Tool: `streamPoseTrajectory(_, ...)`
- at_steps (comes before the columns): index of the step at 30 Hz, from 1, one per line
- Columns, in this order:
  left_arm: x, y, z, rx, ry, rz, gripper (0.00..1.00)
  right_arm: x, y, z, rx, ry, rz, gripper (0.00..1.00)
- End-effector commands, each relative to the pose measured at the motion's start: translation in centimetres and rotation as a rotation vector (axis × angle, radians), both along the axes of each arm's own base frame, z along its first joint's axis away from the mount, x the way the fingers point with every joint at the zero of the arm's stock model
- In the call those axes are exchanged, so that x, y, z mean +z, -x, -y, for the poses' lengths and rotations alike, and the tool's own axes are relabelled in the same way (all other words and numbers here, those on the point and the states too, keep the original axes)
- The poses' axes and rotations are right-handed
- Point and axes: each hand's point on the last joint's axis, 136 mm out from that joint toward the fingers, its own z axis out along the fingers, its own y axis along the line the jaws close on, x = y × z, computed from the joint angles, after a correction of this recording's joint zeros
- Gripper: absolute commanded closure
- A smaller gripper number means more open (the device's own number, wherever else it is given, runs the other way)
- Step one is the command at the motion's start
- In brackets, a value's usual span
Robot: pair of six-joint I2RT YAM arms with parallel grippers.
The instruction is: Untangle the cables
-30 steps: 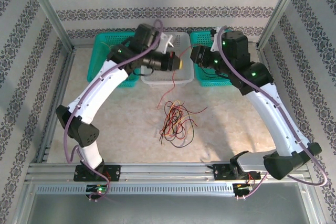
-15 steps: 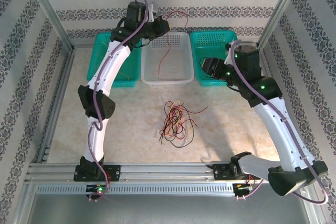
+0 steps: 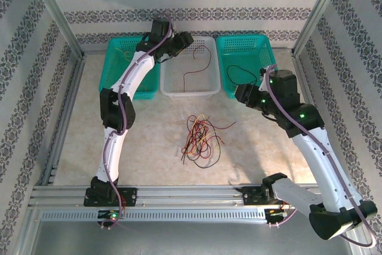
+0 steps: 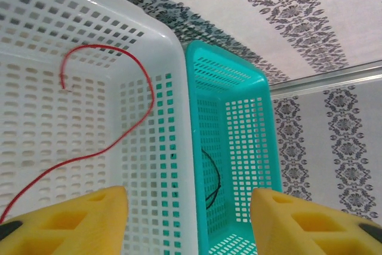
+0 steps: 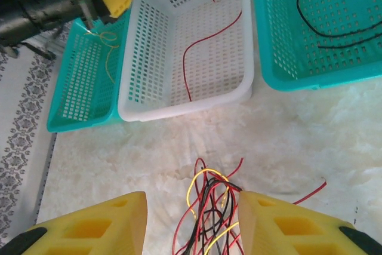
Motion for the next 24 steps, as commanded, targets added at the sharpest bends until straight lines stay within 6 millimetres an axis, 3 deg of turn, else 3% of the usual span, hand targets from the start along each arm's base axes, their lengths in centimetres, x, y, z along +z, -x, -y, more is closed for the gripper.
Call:
streamPoseTrajectory(1, 7.1, 2.9, -0.8, 0.004, -0.060, 0.144, 0.46, -0.9, -0.1, -0.5, 0.004, -0.043, -0.039, 0.54)
streamPoseTrajectory(3, 7.9, 5.6, -1.0, -0.009, -0.147, 0.168, 0.45, -1.0, -0.1, -0.9, 0.011, -0.059, -0.046, 0.51)
streamPoseTrajectory(4, 8.4, 6.9, -1.1, -0.019, -0.181, 0.193, 0.45, -1.2, 0.0, -1.1, 0.015, -0.057, -0.050, 0.41)
streamPoseTrajectory(8, 9.4, 13.6, -1.6, -0.048, -0.225, 0.279, 0.36, -3.1, 0.5, -2.1, 0.031, -0.039, -0.070, 0.38)
streamPoseTrajectory(13, 3.8, 22.5, -3.0, -0.175, -0.216, 0.109, 0.42, -6.7, 1.5, -4.0, 0.038, -0.025, -0.141, 0.39)
streamPoseTrajectory(18, -2.4, 29.9, -5.4, -0.205, -0.256, -0.019, 0.45, -11.2, 2.5, -5.9, 0.065, 0.021, -0.255, 0.43)
streamPoseTrajectory(21, -5.3, 32.6, -5.6, -0.202, -0.224, -0.077, 0.47, -13.7, 3.3, -6.1, 0.068, 0.066, -0.322, 0.45)
streamPoseTrajectory(24, -8.0, 33.9, -4.4, -0.213, -0.188, -0.119, 0.50, -15.1, 4.1, -6.1, 0.063, 0.060, -0.373, 0.47)
